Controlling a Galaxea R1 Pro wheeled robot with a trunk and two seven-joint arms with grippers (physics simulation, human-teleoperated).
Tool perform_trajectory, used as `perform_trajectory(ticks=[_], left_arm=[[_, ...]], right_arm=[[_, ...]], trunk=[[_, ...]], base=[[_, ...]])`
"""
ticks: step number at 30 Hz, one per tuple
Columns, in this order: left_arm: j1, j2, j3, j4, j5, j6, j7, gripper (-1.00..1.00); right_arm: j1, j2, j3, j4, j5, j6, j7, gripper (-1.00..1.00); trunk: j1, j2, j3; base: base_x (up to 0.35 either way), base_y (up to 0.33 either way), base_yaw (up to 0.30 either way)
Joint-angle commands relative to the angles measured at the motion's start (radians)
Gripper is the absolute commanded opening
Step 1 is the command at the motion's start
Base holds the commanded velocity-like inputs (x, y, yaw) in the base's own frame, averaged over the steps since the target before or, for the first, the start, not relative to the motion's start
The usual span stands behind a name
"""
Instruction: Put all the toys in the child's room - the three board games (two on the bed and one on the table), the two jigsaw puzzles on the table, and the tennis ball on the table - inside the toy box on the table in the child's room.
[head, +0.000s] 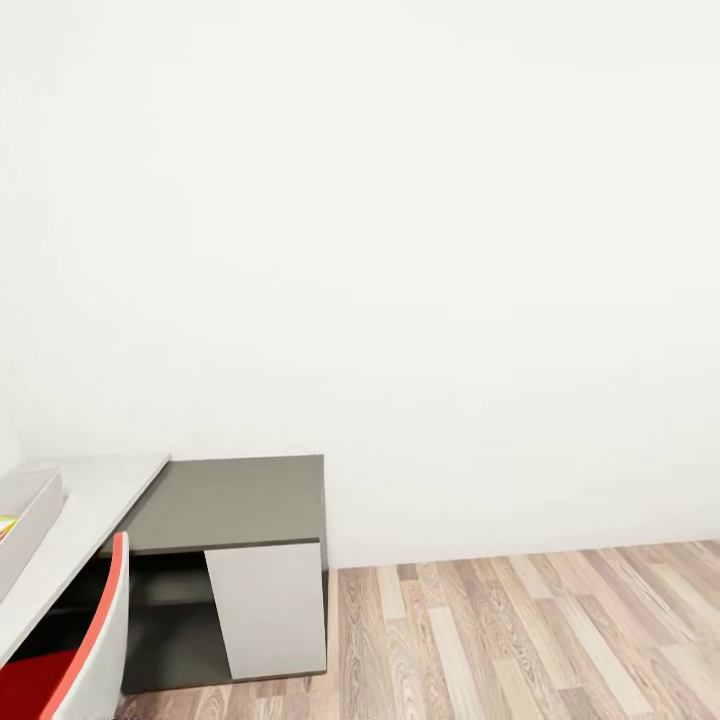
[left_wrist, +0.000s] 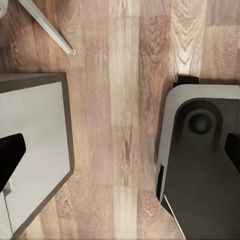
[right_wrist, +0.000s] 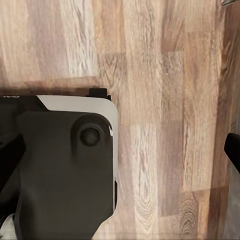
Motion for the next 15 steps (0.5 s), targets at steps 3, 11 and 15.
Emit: perform_trajectory(ticks=[3, 11, 15], left_arm=[[0.001, 0.0, 0.008, -0.001, -0.006, 0.005, 0.002, 1.0], [0.004, 0.0, 0.007, -0.001, -0.006, 0.006, 0.002, 1.0], [0.01, 0.0, 0.007, -0.001, -0.006, 0.005, 0.002, 1.0]], right_arm=[[0.0, 0.0, 0.009, -0.002, -0.01, 0.006, -0.003, 1.0], [0.0, 0.0, 0.01, -0.001, -0.01, 0.004, -0.003, 1.0], [0.0, -0.001, 0.009, -0.001, -0.01, -0.001, -0.003, 1.0]], trunk=[[0.0, -0.001, -0.005], [0.0, -0.001, -0.018], [0.0, -0.001, -0.024]], base=[[0.0, 0.0, 0.0], [0.0, 0.0, 0.0], [0.0, 0.0, 0.0]])
